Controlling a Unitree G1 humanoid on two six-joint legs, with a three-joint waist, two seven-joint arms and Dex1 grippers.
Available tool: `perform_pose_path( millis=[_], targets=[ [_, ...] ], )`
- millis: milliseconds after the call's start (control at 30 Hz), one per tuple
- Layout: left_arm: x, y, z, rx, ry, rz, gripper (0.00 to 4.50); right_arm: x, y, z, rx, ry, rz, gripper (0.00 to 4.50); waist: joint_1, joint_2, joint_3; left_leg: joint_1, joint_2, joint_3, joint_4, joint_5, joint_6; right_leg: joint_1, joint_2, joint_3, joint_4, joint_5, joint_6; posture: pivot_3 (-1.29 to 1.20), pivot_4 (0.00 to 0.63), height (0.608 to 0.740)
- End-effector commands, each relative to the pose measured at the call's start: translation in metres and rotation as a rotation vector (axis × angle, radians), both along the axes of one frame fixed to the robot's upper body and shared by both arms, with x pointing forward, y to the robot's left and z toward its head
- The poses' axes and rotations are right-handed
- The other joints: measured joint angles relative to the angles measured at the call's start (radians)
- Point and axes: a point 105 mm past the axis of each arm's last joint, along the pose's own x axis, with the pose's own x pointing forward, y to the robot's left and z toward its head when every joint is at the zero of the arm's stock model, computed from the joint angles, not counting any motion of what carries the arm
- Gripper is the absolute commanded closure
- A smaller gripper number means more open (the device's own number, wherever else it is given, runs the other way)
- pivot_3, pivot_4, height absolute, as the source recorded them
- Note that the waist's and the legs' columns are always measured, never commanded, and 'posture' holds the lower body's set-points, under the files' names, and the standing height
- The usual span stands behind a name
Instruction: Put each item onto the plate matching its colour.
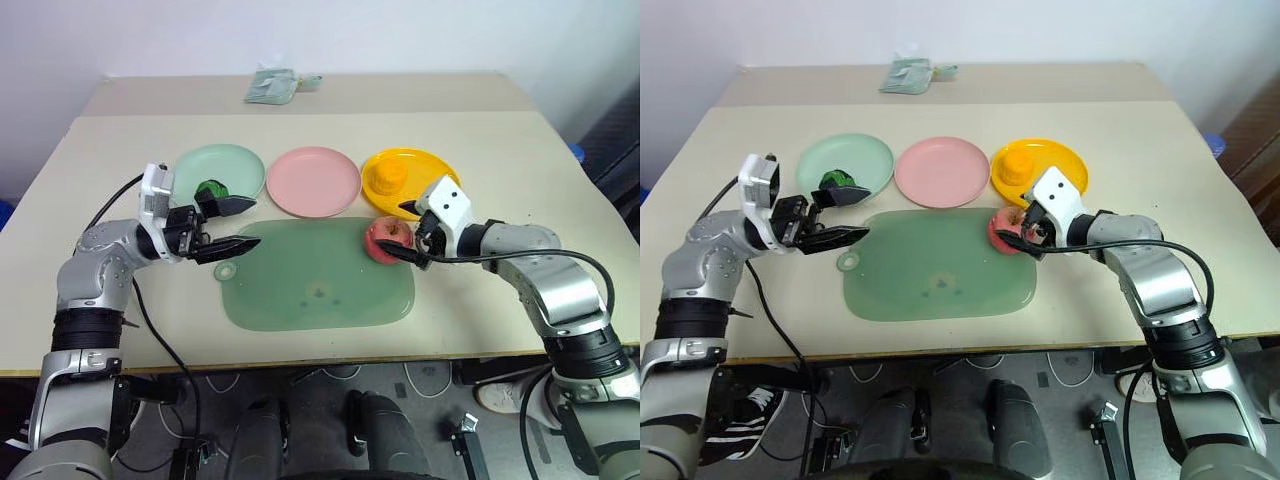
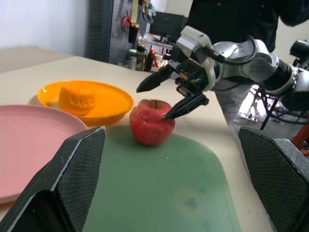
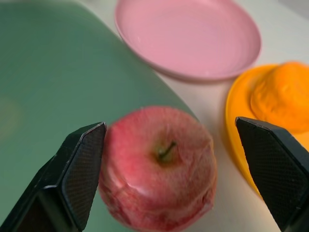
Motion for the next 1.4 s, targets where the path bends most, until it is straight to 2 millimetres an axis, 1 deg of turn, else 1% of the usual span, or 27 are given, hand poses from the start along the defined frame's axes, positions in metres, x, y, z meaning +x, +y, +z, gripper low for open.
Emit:
perform_pose_path(
  millis=[33,67,133,200,233,267,300,367,400,467,533,633,667,700,767,833,900,967,1033,1067,1100,1167,1267,1333,1400],
  targets=[
    [0.002,0.001,0.007,0.004,-0.059,0.004,0.00,0.000,0.000,-0.009,0.052,0.066,-0.014,0.13,0.001,0.000,0.000,0.000,0.000,0.000,0.000,0.000,0.000,0.000,0.000,0.000,0.000,0.000,0.000,0.00,0.150,0.740],
    [0.002,0.001,0.007,0.006,-0.062,0.007,0.00,-0.002,0.001,-0.012,0.066,0.094,-0.009,0.13,0.000,0.000,0.000,0.000,0.000,0.000,0.000,0.000,0.000,0.000,0.000,0.000,0.000,0.000,0.000,0.00,0.150,0.740],
    [0.002,0.002,0.006,0.005,-0.064,0.016,0.00,-0.003,0.001,-0.014,0.079,0.124,-0.009,0.62,0.000,-0.001,0.000,0.000,0.000,0.000,0.000,0.000,0.000,0.000,0.000,0.000,0.000,0.000,0.000,0.00,0.150,0.740],
    [0.003,0.005,0.006,0.008,-0.072,0.028,0.00,-0.003,0.005,-0.009,0.096,0.114,0.001,1.25,0.000,-0.001,0.000,0.000,0.000,0.000,0.000,0.000,0.000,0.000,0.000,0.000,0.000,0.000,0.000,0.00,0.150,0.740],
    [0.004,0.005,0.007,0.005,-0.074,0.035,0.00,-0.003,0.008,-0.005,0.110,0.102,0.006,1.44,0.000,-0.001,0.000,0.000,0.000,0.000,0.000,0.000,0.000,0.000,0.000,0.000,0.000,0.000,0.000,0.00,0.150,0.740],
    [0.005,0.006,0.007,0.002,-0.080,0.043,0.00,-0.001,0.010,0.001,0.127,0.085,0.003,1.52,0.000,-0.001,0.000,0.000,0.000,0.000,0.000,0.000,0.000,0.000,0.000,0.000,0.000,0.000,0.000,0.00,0.150,0.740],
    [0.005,0.007,0.008,-0.001,-0.083,0.048,0.00,0.001,0.011,0.004,0.139,0.075,-0.001,1.52,0.000,-0.001,0.000,0.000,0.000,0.000,0.000,0.000,0.000,0.000,0.000,0.000,0.000,0.000,0.000,0.00,0.150,0.740],
    [0.011,0.009,0.010,-0.017,-0.096,0.096,0.00,0.002,0.022,0.025,0.216,0.028,0.029,1.52,-0.002,-0.001,0.000,0.000,0.000,0.000,0.000,0.000,0.000,0.000,0.000,0.000,0.000,0.000,0.000,0.00,0.150,0.740],
    [0.014,0.010,0.011,-0.021,-0.097,0.117,0.00,0.002,0.027,0.032,0.245,0.017,0.042,1.52,-0.003,-0.001,0.000,0.000,0.000,0.000,0.000,0.000,0.000,0.000,0.000,0.000,0.000,0.000,0.000,0.00,0.150,0.740],
    [0.023,0.018,0.009,-0.007,-0.107,0.200,0.00,0.006,0.044,0.051,0.290,-0.049,0.083,1.52,-0.004,0.000,0.000,0.000,0.000,0.000,0.000,0.000,0.000,-0.001,0.000,0.000,0.002,0.000,0.001,0.00,0.150,0.740],
    [0.026,0.027,0.006,0.000,-0.088,0.249,0.00,0.014,0.060,0.062,0.312,-0.093,0.097,1.52,-0.008,0.000,0.000,0.000,0.000,0.000,0.000,0.000,0.000,-0.001,0.001,0.000,0.002,0.002,0.003,0.00,0.150,0.740],
    [0.030,0.035,0.009,-0.015,-0.097,0.309,0.00,0.028,0.076,0.069,0.308,-0.159,0.098,1.52,-0.001,0.000,0.000,0.000,0.000,0.000,0.000,0.000,0.000,-0.002,0.001,0.000,0.003,0.002,0.003,0.00,0.150,0.740],
    [0.030,0.038,0.010,-0.019,-0.100,0.329,0.00,0.036,0.084,0.070,0.305,-0.181,0.086,1.52,0.001,0.000,0.000,0.000,0.000,0.000,0.000,0.000,0.000,-0.002,0.000,0.000,0.003,0.002,0.003,0.00,0.150,0.740],
    [0.032,0.041,0.009,-0.013,-0.107,0.365,0.00,0.047,0.093,0.069,0.312,-0.192,0.072,1.52,-0.001,-0.001,0.000,0.000,0.000,0.000,0.000,0.000,0.000,-0.002,0.000,0.000,0.003,0.002,0.003,0.00,0.150,0.740],
    [0.033,0.046,0.005,0.008,-0.100,0.404,0.00,0.064,0.109,0.063,0.247,-0.249,0.053,1.52,-0.006,0.000,0.000,0.000,0.000,0.001,0.000,0.000,0.000,-0.002,0.000,0.000,0.003,0.002,0.003,0.00,0.150,0.740],
    [0.031,0.045,0.005,0.002,-0.102,0.409,0.00,0.075,0.116,0.058,0.213,-0.279,0.043,1.52,-0.004,0.000,0.000,0.000,0.000,0.001,0.000,0.000,0.000,-0.002,0.000,0.000,0.003,0.002,0.003,0.00,0.150,0.740],
    [0.028,0.045,0.007,-0.010,-0.118,0.422,0.00,0.088,0.117,0.052,0.212,-0.274,0.001,1.52,-0.004,0.000,0.000,-0.001,0.000,0.001,-0.001,0.000,0.000,-0.002,0.000,0.000,0.003,0.002,0.003,0.00,0.150,0.740],
    [0.025,0.045,0.007,-0.012,-0.124,0.433,0.00,0.098,0.114,0.039,0.181,-0.256,-0.039,1.52,-0.002,0.000,0.000,-0.002,0.000,0.001,-0.001,0.000,0.000,-0.003,0.000,0.000,0.002,0.002,0.004,0.00,0.150,0.740],
    [0.021,0.046,0.007,-0.006,-0.136,0.441,0.00,0.102,0.112,0.031,0.198,-0.212,-0.047,0.47,-0.003,0.000,0.000,-0.002,0.000,0.002,-0.001,0.000,0.000,-0.003,-0.001,0.000,0.002,0.002,0.004,0.00,0.150,0.740],
    [0.019,0.046,0.008,-0.009,-0.138,0.446,0.00,0.102,0.112,0.032,0.210,-0.208,-0.043,0.10,-0.004,0.000,0.000,-0.002,0.000,0.002,-0.001,0.000,0.000,-0.003,-0.001,0.000,0.002,0.002,0.004,0.00,0.150,0.740],
    [0.017,0.047,0.008,-0.012,-0.139,0.449,0.00,0.101,0.114,0.034,0.228,-0.209,-0.028,0.04,-0.006,0.000,0.000,-0.002,0.000,0.002,-0.001,0.000,0.000,-0.003,-0.001,0.000,0.002,0.002,0.004,0.00,0.150,0.740],
    [0.013,0.047,0.008,-0.021,-0.141,0.449,0.00,0.097,0.115,0.043,0.296,-0.204,0.000,0.04,-0.009,0.000,0.000,-0.002,0.000,0.002,-0.001,0.000,0.000,-0.003,-0.001,0.000,0.002,0.002,0.004,0.00,0.150,0.740],
    [0.009,0.044,0.010,-0.046,-0.144,0.429,0.00,0.087,0.106,0.069,0.438,-0.244,0.055,0.04,-0.009,0.000,0.000,-0.002,0.001,0.001,-0.001,0.000,0.000,-0.003,0.000,0.000,0.003,0.002,0.004,0.00,0.150,0.740],
    [0.008,0.041,0.009,-0.051,-0.140,0.409,0.00,0.071,0.092,0.090,0.546,-0.288,0.113,0.04,-0.005,0.000,0.000,-0.002,0.001,0.001,-0.001,0.000,0.000,-0.003,0.000,0.000,0.003,0.002,0.004,0.00,0.150,0.740],
    [0.008,0.036,0.008,-0.047,-0.145,0.390,0.00,0.047,0.071,0.101,0.601,-0.344,0.184,0.04,0.003,0.000,0.000,-0.002,0.001,0.001,-0.001,0.000,0.000,-0.003,0.000,0.000,0.003,0.002,0.004,0.00,0.150,0.740]
  ],
)
